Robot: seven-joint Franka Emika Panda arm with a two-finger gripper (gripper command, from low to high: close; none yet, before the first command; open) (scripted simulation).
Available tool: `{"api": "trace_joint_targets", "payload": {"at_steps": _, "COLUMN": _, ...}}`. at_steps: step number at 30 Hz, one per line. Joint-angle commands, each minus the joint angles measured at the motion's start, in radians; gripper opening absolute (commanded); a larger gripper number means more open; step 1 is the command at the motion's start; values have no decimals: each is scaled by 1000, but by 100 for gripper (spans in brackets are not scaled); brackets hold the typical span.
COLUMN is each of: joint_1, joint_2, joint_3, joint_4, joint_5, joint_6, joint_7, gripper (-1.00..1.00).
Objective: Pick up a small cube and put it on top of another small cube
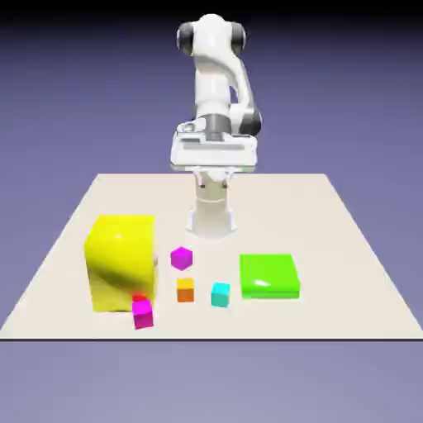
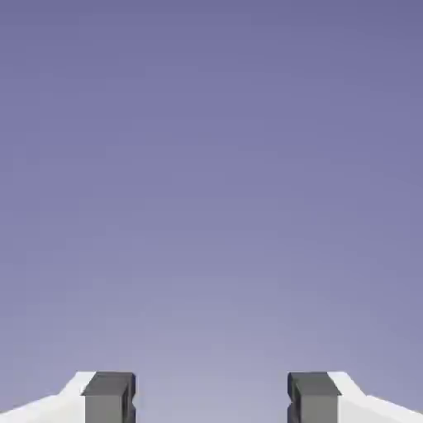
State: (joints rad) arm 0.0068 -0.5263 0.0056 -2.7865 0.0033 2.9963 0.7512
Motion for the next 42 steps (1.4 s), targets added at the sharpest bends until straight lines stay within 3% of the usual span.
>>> {"api": "trace_joint_targets", "payload": {"at_steps": 1, "joint_1": -4, "joint_2": 36, "joint_3": 5, "joint_4": 20, "joint_5": 3, "joint_6": -34, "joint_7": 8, "gripper": 0}}
{"api": "trace_joint_targets", "payload": {"at_steps": 23, "joint_1": -98, "joint_2": 827, "joint_3": 107, "joint_4": 445, "joint_5": 62, "joint_6": -770, "joint_7": 193, "gripper": 0}}
{"api": "trace_joint_targets", "payload": {"at_steps": 29, "joint_1": -87, "joint_2": 962, "joint_3": 103, "joint_4": 404, "joint_5": 58, "joint_6": -594, "joint_7": 194, "gripper": 0}}
{"api": "trace_joint_targets", "payload": {"at_steps": 30, "joint_1": -87, "joint_2": 962, "joint_3": 103, "joint_4": 404, "joint_5": 58, "joint_6": -594, "joint_7": 194, "gripper": -100}}
{"api": "trace_joint_targets", "payload": {"at_steps": 35, "joint_1": -97, "joint_2": 829, "joint_3": 107, "joint_4": 444, "joint_5": 62, "joint_6": -768, "joint_7": 193, "gripper": -100}}
{"api": "trace_joint_targets", "payload": {"at_steps": 42, "joint_1": -80, "joint_2": 575, "joint_3": 20, "joint_4": 196, "joint_5": -170, "joint_6": -735, "joint_7": -73, "gripper": -100}}
